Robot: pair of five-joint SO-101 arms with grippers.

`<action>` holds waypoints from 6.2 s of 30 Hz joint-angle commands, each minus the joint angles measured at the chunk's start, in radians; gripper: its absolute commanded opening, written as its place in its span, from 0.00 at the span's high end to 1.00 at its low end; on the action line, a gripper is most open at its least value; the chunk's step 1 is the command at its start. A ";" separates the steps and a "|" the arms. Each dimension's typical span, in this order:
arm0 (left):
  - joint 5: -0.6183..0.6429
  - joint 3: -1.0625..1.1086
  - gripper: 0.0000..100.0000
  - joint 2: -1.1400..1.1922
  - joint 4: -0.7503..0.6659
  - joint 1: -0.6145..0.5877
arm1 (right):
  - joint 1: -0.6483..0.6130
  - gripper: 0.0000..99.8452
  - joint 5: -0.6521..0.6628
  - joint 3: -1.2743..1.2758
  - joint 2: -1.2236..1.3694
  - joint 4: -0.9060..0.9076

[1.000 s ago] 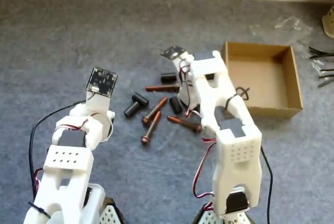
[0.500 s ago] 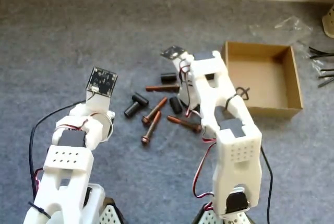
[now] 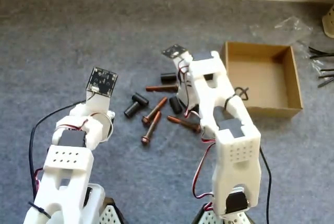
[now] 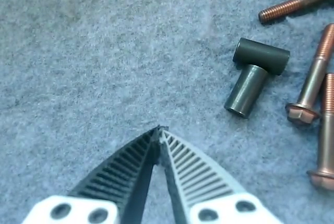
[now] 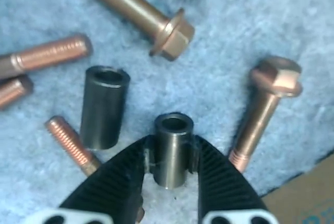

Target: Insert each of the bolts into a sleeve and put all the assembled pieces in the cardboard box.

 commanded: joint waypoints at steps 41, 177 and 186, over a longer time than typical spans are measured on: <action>0.006 -0.004 0.99 0.010 -0.015 0.051 | -0.021 1.00 -0.060 -0.529 -0.117 0.423; -0.783 -1.828 0.96 1.745 0.583 0.438 | 0.160 1.00 -0.219 1.471 -2.040 -0.332; -0.786 -1.827 0.99 1.745 0.637 0.440 | 0.162 1.00 -0.219 1.471 -2.040 -0.334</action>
